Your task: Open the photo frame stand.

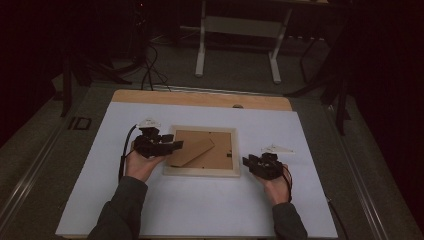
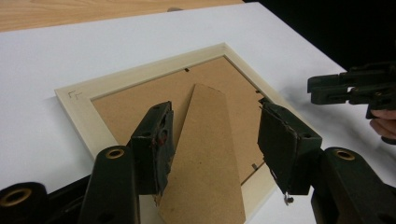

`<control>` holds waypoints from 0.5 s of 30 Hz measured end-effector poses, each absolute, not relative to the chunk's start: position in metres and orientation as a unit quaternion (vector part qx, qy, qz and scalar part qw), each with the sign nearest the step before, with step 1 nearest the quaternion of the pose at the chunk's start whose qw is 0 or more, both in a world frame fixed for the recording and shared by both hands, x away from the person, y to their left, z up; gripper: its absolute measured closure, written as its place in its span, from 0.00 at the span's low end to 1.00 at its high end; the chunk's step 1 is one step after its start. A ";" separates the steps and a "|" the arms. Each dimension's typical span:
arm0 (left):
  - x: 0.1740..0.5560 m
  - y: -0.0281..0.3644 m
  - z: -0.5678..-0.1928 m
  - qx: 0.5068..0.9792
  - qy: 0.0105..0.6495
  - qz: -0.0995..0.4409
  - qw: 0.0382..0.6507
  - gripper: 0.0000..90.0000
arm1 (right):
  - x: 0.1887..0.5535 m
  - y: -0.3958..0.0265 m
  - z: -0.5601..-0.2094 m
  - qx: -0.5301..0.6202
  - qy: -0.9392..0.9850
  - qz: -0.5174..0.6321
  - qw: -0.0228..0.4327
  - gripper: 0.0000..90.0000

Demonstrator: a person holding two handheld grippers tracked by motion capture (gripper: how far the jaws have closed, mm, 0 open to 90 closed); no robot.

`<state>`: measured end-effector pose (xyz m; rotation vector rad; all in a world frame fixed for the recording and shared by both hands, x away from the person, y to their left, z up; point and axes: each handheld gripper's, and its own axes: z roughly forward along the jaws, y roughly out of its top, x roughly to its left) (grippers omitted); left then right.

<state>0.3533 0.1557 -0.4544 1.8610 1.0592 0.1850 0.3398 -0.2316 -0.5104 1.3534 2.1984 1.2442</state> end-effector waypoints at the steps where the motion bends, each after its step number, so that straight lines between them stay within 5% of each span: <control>1: 0.354 0.154 -0.455 0.761 0.434 0.074 0.476 0.52 | 0.340 -0.231 -0.510 0.468 0.760 0.430 0.137 0.71; 15: 0.363 0.145 -0.461 0.771 0.424 0.064 0.470 0.52 | 0.341 -0.230 -0.511 0.466 0.761 0.431 0.134 0.71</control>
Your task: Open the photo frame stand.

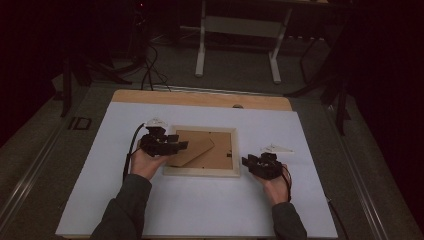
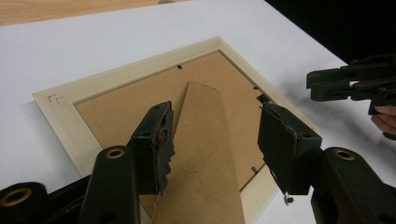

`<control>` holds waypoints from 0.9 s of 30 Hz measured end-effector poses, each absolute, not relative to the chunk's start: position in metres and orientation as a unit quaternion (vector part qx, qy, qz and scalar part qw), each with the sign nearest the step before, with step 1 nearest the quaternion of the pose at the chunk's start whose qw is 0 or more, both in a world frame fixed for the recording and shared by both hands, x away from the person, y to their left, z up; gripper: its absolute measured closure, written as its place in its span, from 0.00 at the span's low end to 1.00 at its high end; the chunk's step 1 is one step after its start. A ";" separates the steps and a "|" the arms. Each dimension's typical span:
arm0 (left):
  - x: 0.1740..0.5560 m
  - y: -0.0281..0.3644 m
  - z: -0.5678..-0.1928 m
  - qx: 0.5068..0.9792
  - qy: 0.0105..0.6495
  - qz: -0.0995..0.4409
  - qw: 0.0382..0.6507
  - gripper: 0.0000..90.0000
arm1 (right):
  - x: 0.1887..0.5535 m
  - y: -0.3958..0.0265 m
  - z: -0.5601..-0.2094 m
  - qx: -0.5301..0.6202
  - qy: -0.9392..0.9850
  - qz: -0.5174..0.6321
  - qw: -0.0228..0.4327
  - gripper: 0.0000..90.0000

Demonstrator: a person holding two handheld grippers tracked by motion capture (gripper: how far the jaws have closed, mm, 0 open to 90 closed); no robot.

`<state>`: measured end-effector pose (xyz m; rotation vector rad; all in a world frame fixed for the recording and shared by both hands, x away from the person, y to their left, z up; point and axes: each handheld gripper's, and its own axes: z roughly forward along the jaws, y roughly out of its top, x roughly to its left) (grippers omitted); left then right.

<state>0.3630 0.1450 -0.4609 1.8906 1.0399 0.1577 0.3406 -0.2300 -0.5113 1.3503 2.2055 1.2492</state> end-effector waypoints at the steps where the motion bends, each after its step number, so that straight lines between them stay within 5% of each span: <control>1: 0.364 0.145 -0.461 0.772 0.424 0.064 0.470 0.51 | 0.341 -0.230 -0.511 0.466 0.761 0.431 0.134 0.71; 27: 0.380 0.128 -0.480 0.800 0.422 0.036 0.424 0.44 | 0.341 -0.230 -0.512 0.465 0.763 0.430 0.131 0.71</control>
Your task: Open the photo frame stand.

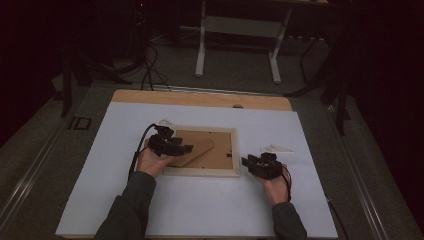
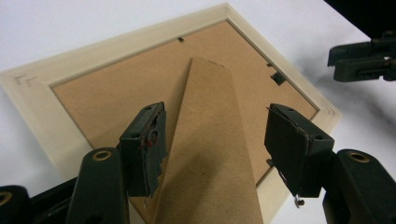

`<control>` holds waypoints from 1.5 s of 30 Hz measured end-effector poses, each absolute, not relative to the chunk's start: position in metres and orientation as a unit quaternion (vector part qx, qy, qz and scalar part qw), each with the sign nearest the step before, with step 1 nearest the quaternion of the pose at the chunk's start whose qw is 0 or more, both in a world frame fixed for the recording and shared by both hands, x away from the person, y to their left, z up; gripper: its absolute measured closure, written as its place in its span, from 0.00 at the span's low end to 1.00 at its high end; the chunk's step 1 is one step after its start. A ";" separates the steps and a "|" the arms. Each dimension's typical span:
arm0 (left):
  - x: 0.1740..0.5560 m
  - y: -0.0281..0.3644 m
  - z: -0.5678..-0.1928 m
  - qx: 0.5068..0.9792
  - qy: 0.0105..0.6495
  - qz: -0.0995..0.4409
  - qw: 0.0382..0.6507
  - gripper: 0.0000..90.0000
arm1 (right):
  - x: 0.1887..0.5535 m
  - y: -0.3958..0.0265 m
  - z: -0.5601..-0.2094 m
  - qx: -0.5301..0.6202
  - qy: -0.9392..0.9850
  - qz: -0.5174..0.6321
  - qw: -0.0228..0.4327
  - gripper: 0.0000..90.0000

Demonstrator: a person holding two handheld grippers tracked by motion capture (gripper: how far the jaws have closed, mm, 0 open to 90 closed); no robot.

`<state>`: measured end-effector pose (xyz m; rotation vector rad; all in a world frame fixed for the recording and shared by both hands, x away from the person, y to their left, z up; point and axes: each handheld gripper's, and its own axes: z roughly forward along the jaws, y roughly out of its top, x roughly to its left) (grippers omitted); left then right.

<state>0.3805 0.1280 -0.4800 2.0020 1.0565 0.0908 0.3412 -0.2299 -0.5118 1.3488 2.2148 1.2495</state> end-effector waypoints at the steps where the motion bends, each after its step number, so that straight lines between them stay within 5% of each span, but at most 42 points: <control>1: 0.381 0.127 -0.481 0.803 0.422 0.035 0.420 0.44 | 0.341 -0.230 -0.512 0.465 0.763 0.430 0.131 0.70; 15: 0.395 0.126 -0.496 0.811 0.427 0.001 0.400 0.32 | 0.342 -0.229 -0.513 0.463 0.765 0.428 0.129 0.70; 45: 0.400 0.107 -0.507 0.849 0.393 -0.017 0.352 0.45 | 0.342 -0.230 -0.513 0.463 0.764 0.430 0.127 0.70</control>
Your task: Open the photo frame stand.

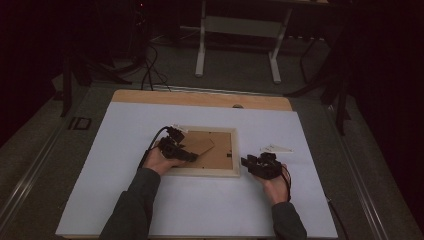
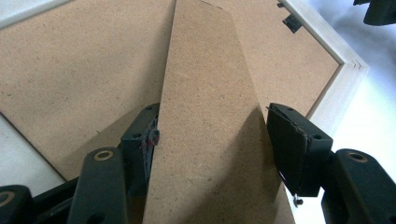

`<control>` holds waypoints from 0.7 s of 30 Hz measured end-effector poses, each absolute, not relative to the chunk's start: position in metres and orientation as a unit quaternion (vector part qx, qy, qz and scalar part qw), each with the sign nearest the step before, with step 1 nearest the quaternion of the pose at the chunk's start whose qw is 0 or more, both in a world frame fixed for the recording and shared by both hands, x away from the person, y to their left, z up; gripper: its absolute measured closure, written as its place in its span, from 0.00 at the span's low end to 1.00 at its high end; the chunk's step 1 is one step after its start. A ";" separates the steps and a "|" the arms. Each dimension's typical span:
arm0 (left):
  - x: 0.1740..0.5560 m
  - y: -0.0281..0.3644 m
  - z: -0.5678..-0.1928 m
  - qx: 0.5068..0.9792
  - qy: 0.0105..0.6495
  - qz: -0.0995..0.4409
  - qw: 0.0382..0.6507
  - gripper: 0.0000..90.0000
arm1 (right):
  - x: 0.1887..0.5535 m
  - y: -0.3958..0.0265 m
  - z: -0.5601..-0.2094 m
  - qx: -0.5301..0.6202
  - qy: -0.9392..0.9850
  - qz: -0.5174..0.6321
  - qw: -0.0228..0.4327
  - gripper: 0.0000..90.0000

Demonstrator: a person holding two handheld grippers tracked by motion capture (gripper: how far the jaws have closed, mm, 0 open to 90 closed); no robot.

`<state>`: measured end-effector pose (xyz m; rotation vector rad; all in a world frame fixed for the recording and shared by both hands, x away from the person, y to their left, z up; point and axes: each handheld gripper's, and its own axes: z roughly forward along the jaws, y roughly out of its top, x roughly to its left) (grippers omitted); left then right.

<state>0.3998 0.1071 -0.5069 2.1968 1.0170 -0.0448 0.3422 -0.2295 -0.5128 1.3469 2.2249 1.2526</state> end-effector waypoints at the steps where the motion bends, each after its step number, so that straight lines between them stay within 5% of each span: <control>1: 0.399 0.107 -0.507 0.849 0.394 -0.015 0.352 0.45 | 0.342 -0.230 -0.513 0.463 0.765 0.430 0.127 0.70; 21: 0.390 0.101 -0.500 0.858 0.380 0.028 0.346 0.45 | 0.340 -0.228 -0.512 0.464 0.764 0.430 0.126 0.70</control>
